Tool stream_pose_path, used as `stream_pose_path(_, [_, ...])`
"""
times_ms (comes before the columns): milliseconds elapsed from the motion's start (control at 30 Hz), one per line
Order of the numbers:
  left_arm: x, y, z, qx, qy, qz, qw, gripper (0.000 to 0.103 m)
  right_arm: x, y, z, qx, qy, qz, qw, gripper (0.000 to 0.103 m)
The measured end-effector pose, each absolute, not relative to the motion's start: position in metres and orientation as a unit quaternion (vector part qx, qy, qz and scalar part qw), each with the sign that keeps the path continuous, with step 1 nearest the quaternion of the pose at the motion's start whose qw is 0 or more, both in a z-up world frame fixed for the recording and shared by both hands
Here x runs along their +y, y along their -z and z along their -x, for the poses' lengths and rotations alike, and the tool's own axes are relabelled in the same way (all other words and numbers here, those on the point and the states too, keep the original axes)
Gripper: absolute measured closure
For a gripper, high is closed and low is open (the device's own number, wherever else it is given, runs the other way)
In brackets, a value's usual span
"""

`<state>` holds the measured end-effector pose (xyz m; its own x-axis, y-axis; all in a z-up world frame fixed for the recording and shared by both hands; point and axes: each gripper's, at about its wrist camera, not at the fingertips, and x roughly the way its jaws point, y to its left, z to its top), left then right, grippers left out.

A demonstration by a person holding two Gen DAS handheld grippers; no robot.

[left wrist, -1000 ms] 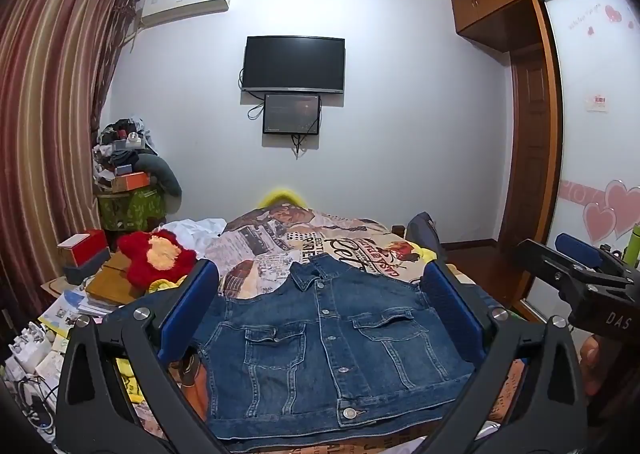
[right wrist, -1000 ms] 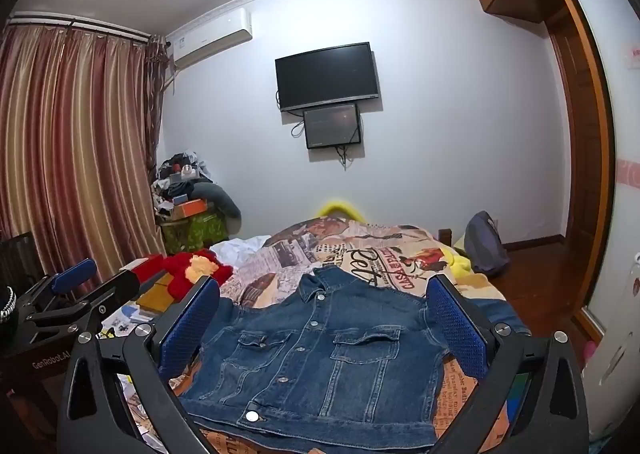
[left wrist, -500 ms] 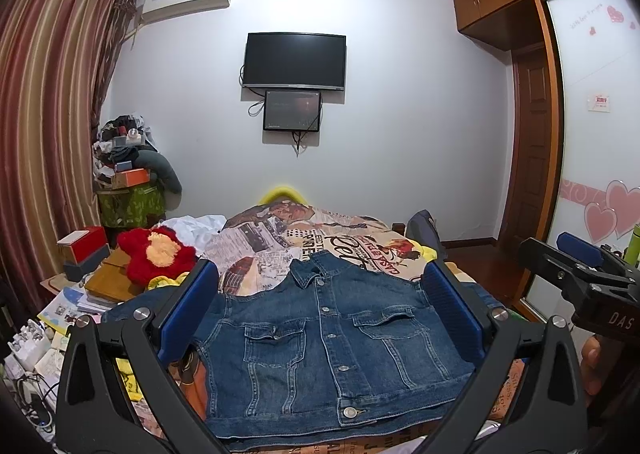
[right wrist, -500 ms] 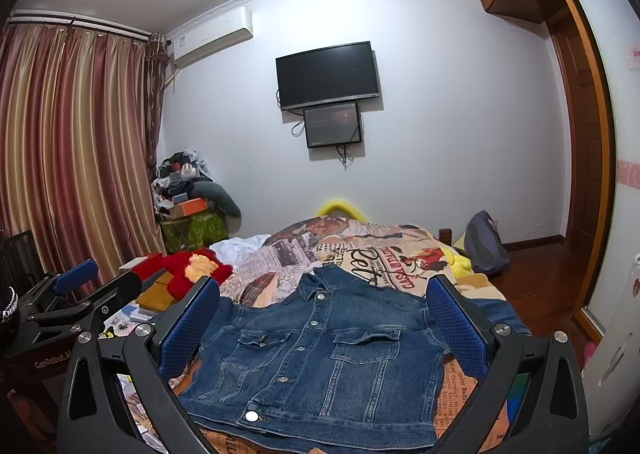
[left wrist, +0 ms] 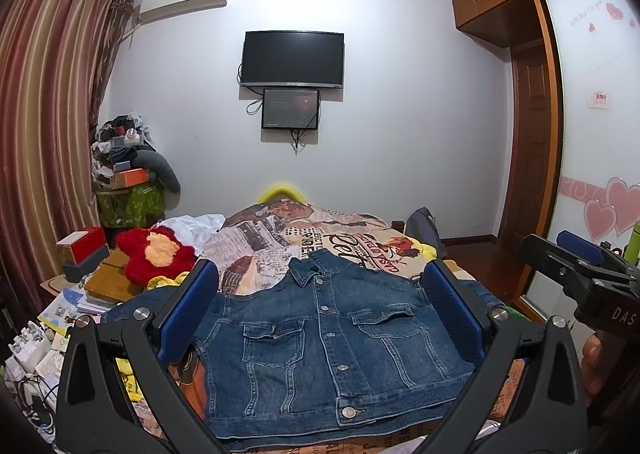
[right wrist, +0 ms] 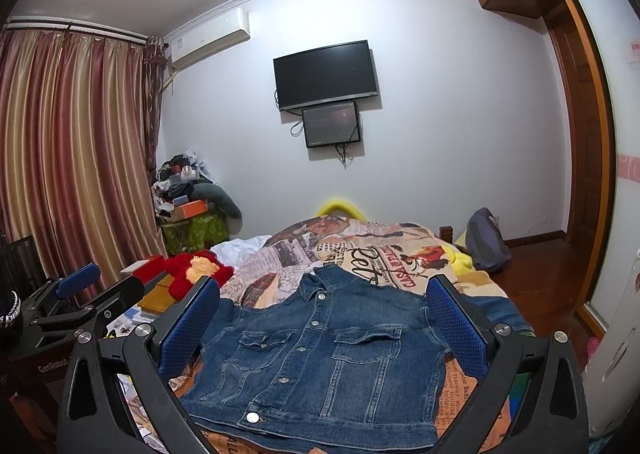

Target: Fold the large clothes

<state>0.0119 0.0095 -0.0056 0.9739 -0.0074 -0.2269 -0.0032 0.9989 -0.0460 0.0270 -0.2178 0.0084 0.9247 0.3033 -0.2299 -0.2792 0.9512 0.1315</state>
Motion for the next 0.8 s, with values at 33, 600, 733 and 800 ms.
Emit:
stream_pose_path(33, [0.01,0.006,-0.012,0.114,0.001,0.023,0.993,0.0,-0.218,-0.009,-0.027,0.125,-0.149,-0.047,0.98,0.0])
stream_pose_path(600, [0.009,0.007,-0.013,0.115,0.002,0.024,0.993,0.0,-0.214,-0.001,-0.028,0.126,-0.148,-0.048,0.98,0.0])
stream_pose_path(733, [0.009,0.007,-0.013,0.115,0.003,0.023,0.993,0.0,-0.216,-0.005,-0.027,0.126,-0.148,-0.049,0.98,0.0])
stream_pose_path(800, [0.009,0.007,-0.013,0.115,0.003,0.023,0.993,0.0,-0.214,-0.004,-0.026,0.126,-0.148,-0.05,0.98,0.0])
